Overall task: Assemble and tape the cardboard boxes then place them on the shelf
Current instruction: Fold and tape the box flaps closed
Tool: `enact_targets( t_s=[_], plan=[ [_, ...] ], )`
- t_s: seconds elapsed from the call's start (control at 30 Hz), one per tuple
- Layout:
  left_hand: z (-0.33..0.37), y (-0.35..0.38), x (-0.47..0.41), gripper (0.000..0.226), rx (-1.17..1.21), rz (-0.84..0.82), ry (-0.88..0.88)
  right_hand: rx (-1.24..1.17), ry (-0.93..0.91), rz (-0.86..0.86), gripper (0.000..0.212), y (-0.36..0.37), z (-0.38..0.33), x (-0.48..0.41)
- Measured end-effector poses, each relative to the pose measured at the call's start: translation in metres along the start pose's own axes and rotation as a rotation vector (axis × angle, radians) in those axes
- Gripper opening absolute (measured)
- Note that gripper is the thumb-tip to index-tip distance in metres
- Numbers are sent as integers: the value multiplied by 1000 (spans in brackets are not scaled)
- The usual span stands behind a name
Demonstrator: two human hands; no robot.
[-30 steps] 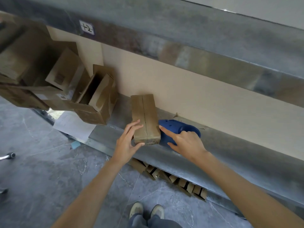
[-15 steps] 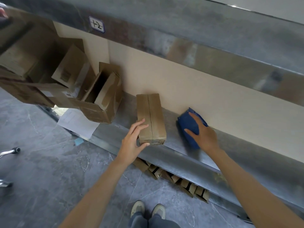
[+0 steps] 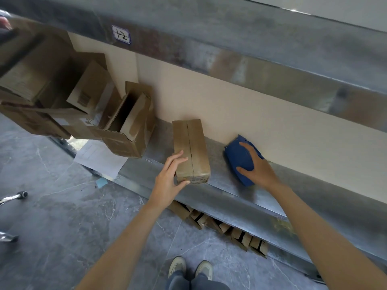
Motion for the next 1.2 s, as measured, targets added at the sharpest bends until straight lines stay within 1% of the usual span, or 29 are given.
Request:
enact_targets(
  t_s=[0.17,0.27,0.33,0.43,0.53,0.67,0.77,0.83,0.93,1.07,1.2],
  plan=[
    [1,-1,-1,70,-22,-9,-14,-45,16,-42,90,-1,0,9],
    [1,-4,-3,71,-27,-53,-26,-24,54,24,92,-12,1,15],
    [0,-6,-4,70,-51,-83,-29,15,38,81,92,-23,-2,19],
    [3,-12,-5,70,-164,-66,-1,67,24,152,90,-38,-10,24],
    [8,-15,-5,72,-225,-39,21,126,-55,157,84,-40,-26,26],
    [10,-16,-2,77,-226,-29,23,146,-258,114,75,-24,-70,24],
    [9,-16,-2,74,-231,-35,25,171,-403,40,74,2,-105,18],
    [8,-16,-2,76,-221,-48,15,213,-462,-13,75,21,-118,13],
    [7,-18,-3,80,-210,-65,4,235,-483,-67,76,41,-123,8],
    [6,-22,-6,76,-202,-86,12,119,-461,-8,71,42,-121,5],
    [2,-22,-7,69,-173,-59,28,40,-453,22,65,43,-119,1]
  ],
)
Point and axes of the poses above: each hand's wrist, its own x-axis away from the middle knuckle, its own y-axis out of the palm, z = x × y, the point moved 6 cm from there along -x, towards the middle knuckle, and after that the axes turned 10 degrees about -y, right-handed, at the moved point
